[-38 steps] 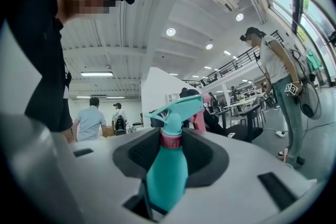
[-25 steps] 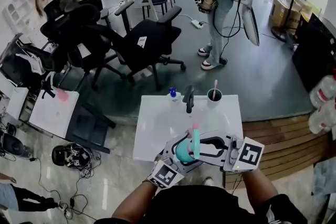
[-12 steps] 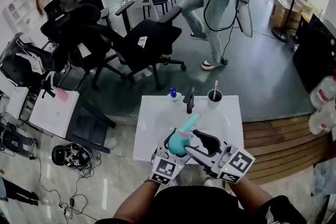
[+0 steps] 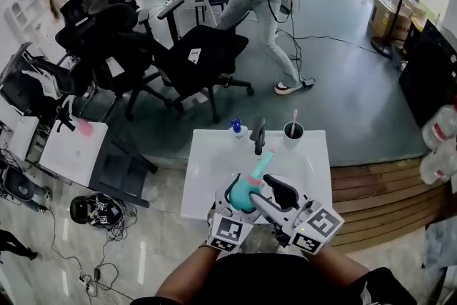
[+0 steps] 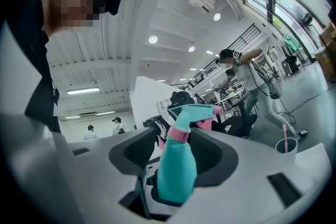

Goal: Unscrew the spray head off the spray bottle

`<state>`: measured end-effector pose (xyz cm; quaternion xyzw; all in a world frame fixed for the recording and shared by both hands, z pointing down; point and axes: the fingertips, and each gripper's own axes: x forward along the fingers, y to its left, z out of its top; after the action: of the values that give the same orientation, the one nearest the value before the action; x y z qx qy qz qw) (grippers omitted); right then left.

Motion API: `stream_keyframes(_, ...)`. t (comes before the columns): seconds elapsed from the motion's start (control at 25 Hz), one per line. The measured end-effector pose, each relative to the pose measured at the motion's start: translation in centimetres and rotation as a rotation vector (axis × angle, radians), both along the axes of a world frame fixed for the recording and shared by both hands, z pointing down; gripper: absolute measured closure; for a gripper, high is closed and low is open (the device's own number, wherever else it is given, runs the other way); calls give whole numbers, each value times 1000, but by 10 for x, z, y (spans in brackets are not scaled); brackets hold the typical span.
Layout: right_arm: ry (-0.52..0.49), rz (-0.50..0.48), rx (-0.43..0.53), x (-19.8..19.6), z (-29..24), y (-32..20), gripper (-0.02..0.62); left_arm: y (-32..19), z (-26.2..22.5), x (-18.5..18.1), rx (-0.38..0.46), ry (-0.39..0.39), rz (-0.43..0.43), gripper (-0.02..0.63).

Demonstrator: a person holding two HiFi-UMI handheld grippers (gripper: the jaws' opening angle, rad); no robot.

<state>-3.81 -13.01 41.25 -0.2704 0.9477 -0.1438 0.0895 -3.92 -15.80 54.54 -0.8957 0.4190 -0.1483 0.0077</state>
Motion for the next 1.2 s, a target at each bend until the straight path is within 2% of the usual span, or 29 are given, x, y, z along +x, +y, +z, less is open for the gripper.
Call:
stream_keyframes(0.32,-31,1,-45,1,0,-9,397,2,1,9,13,-20,26,143)
stream_keyframes(0.56,-42,27,-47,6,1,-13,448,3,2,12,20,-25,37,143)
stream_keyframes(0.96,-23,37,-7,8,-3,-16,454,1,6,10,4,-21,35,143)
stream_keyframes(1.2,-24,63,26,19,-18,-22,454,2,16,7,-33,-25,25,143)
